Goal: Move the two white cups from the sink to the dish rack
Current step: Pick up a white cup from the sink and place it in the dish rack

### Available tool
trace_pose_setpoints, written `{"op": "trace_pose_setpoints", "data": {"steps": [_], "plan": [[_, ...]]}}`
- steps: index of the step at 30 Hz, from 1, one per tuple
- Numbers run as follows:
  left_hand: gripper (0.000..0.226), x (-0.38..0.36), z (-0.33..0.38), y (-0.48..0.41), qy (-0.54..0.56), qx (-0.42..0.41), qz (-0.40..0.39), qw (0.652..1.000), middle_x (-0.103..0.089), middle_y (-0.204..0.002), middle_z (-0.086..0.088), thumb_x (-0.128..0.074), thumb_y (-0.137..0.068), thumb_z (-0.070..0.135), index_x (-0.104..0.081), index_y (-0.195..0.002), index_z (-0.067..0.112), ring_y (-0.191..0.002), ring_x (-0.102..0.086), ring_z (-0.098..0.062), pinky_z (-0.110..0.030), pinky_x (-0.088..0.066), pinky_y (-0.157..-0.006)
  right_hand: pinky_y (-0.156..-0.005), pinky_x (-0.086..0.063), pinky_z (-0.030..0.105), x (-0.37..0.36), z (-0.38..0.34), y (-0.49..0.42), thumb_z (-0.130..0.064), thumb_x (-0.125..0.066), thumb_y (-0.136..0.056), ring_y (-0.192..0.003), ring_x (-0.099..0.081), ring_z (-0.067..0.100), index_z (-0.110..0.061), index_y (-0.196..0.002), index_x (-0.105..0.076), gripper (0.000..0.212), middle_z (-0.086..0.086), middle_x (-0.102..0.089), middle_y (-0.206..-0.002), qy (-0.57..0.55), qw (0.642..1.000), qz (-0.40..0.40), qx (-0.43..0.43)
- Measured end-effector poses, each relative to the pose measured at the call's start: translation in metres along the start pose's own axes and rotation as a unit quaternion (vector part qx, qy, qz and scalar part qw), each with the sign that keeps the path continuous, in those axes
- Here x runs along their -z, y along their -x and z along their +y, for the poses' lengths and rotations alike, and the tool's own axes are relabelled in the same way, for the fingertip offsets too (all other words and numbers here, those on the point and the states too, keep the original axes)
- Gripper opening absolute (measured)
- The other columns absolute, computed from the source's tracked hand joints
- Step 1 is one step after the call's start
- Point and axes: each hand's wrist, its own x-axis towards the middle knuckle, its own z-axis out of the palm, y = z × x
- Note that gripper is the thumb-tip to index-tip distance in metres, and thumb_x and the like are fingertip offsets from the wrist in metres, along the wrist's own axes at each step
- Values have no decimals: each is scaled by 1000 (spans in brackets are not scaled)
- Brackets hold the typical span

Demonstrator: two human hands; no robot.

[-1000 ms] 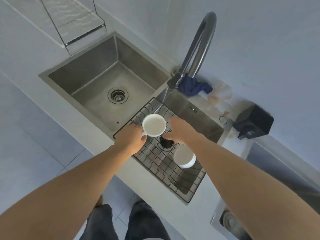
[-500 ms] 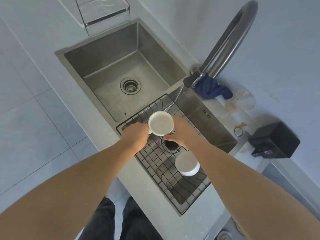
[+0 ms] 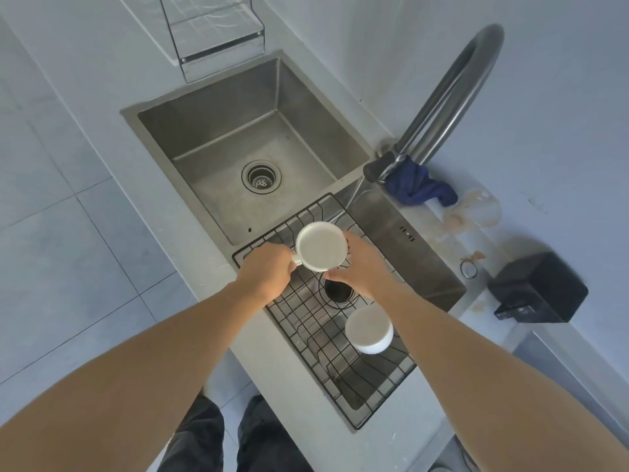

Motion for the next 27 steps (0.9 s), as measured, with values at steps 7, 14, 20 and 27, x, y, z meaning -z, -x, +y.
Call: {"op": "trace_pose_setpoints", "data": {"steps": [7, 14, 20, 27], "plan": [[21, 51, -2, 19, 97, -41, 70, 992, -71, -85, -9, -63, -96, 24, -75, -103, 8, -77, -65, -28, -43, -55, -71, -80, -48, 23, 46, -51, 2, -36, -91, -61, -94, -61, 5, -31, -124, -53, 74, -14, -64, -106, 31, 998, 9, 44], [21, 128, -38, 23, 116, -35, 126, 985, -66, -76, -4, -60, -96, 28, -72, -86, 14, -72, -61, -25, -37, -48, -64, -90, -49, 29, 74, -142, -24, -35, -94, -60, -98, -62, 4, -28, -133, -54, 83, -14, -65, -111, 32, 995, 2, 90], [27, 215, -117, 14, 93, -19, 158, 983, -52, -62, 4, -58, -96, 31, -61, -71, 20, -64, -53, -21, -32, -36, -53, -95, -54, 40, 58, -253, -69, -33, -93, -63, -106, -65, 17, -22, -135, -54, 82, -3, -69, -119, 45, 991, 16, 125], [25, 317, -233, -8, 46, -30, 158, 986, -60, -72, -2, -58, -95, 31, -67, -79, 14, -72, -56, -25, -35, -39, -60, -93, -55, 40, 10, -382, -131, -35, -92, -61, -101, -65, 12, -26, -129, -58, 76, -9, -69, -111, 28, 991, 40, 126]]}}
